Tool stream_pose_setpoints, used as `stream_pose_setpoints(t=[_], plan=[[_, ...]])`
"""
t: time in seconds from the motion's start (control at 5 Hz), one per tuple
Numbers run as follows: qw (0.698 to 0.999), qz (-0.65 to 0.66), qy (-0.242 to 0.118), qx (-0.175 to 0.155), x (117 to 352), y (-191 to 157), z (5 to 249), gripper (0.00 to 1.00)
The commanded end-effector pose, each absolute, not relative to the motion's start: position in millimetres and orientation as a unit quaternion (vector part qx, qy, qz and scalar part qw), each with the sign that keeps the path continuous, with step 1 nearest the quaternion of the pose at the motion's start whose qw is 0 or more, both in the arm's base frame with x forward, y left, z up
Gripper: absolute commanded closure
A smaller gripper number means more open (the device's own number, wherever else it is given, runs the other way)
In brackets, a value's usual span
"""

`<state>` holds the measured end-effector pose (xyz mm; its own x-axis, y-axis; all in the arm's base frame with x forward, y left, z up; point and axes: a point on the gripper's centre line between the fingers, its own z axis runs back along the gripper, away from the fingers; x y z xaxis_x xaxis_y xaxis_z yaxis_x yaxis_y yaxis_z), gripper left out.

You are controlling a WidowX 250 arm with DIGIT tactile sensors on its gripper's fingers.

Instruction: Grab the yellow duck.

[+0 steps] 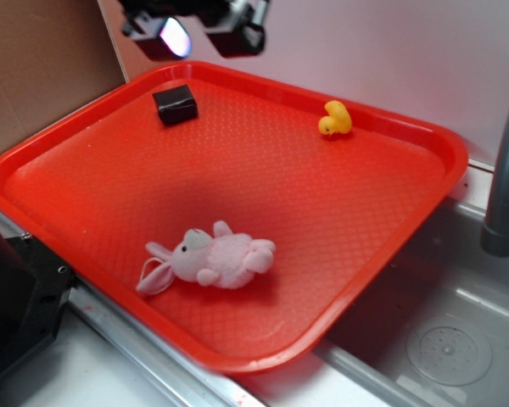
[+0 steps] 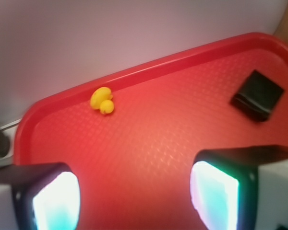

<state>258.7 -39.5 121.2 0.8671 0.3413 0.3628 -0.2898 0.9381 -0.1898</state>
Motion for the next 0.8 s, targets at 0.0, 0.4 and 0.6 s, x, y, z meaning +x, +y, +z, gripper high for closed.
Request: stream_pose_setpoints(t=[0.0, 0.4, 0.6], plan=[[0.958, 0.174, -0.220, -0.059, 320, -46, 98, 0.00], [0.962, 0.171, -0.207, -0.046, 365, -49, 68, 0.00], [0.968, 0.147, -0.199, -0.037, 383, -52, 52, 0.00]])
